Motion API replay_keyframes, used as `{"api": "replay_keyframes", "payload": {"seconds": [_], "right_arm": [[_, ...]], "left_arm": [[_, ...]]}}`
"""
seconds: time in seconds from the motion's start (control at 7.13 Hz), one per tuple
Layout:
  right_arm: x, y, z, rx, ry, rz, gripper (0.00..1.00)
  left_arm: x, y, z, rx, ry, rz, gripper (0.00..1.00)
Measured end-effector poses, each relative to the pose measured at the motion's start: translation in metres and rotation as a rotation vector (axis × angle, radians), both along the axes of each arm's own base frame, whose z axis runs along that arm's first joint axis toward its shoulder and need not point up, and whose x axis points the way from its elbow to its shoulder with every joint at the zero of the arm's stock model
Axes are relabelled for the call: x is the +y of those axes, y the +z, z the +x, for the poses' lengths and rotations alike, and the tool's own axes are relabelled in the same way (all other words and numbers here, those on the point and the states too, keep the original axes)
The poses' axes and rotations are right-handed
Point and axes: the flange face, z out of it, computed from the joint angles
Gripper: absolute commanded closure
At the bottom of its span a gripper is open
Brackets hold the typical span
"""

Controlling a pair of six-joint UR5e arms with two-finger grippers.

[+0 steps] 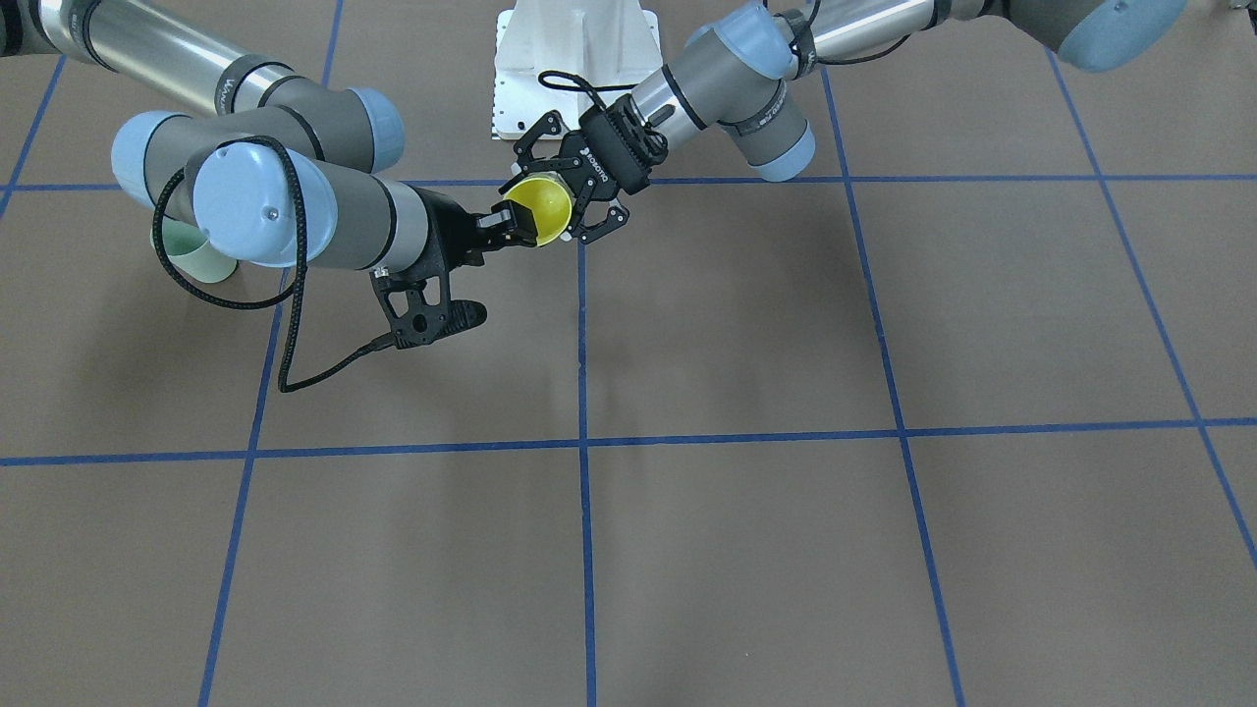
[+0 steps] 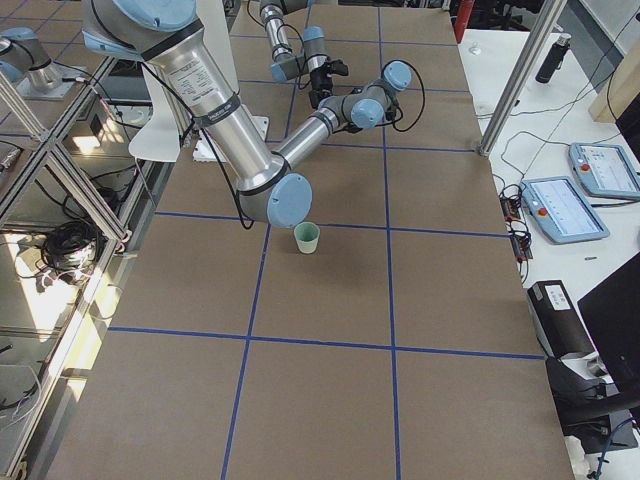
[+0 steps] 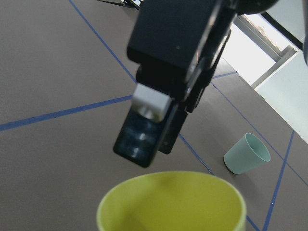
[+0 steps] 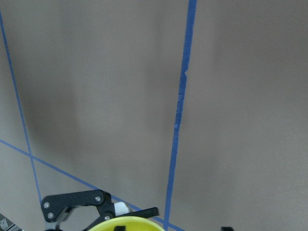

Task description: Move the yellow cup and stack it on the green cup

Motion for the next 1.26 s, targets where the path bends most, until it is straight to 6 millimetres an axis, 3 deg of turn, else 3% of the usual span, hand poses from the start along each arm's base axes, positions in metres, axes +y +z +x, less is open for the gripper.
{"api": "replay_keyframes", "payload": {"seconds": [0.56, 1.26], "right_arm": [[0.015, 0.002, 0.003, -0.010, -0.013, 0.008, 0.34], [0.032, 0.000, -0.013, -0.010, -0.045, 0.013, 0.85]], "left_arm": [[0.000, 0.000, 0.000, 0.001, 0.000, -0.006, 1.00], [0.000, 0.000, 0.000, 0.003, 0.002, -0.009, 1.00]]}}
